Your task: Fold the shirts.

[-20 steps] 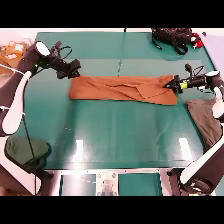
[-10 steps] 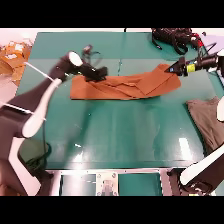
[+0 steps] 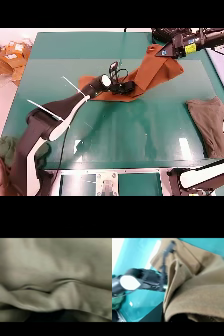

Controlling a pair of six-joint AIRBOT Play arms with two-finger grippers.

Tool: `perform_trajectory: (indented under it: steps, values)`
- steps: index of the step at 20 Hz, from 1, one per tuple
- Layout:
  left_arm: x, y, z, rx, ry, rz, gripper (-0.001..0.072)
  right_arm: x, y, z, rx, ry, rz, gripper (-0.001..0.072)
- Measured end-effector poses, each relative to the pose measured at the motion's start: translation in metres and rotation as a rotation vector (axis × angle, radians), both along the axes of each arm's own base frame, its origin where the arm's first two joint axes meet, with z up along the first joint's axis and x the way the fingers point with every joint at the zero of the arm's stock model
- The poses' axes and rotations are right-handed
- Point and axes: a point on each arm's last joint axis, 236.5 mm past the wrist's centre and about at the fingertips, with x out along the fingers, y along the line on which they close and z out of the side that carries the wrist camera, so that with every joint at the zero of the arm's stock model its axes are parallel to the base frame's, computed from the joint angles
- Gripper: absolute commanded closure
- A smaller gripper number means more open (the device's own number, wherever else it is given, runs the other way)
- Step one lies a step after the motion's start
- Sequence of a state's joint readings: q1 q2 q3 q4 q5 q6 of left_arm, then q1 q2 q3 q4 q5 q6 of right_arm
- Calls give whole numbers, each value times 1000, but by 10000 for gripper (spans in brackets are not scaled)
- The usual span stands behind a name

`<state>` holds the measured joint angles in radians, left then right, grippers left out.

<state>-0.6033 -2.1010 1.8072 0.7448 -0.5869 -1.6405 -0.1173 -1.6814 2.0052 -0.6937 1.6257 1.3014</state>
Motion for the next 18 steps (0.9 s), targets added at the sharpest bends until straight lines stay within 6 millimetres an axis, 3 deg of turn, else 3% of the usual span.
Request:
perform_trajectory:
  steps: [2,5,7,10,13,16,18]
  values:
    - [4,0,2,-22,10,11,686,0,5,-5,-29,-2,5,686]
    - [13,22,20,-26,13,-37,686,3,8,-12,-55,2,1,686]
    - [18,50,46,-22,15,-99,687,5,15,-12,-54,2,-8,687]
    - [28,118,91,33,-1,-172,686,10,42,-12,-43,-13,-7,686]
    - [39,201,138,86,-32,-146,686,18,97,-19,-12,-38,10,686]
    - [45,272,179,114,-78,-73,686,23,184,-48,37,-36,29,676]
    - [48,314,197,134,-112,-20,686,22,251,-79,72,-39,30,388]
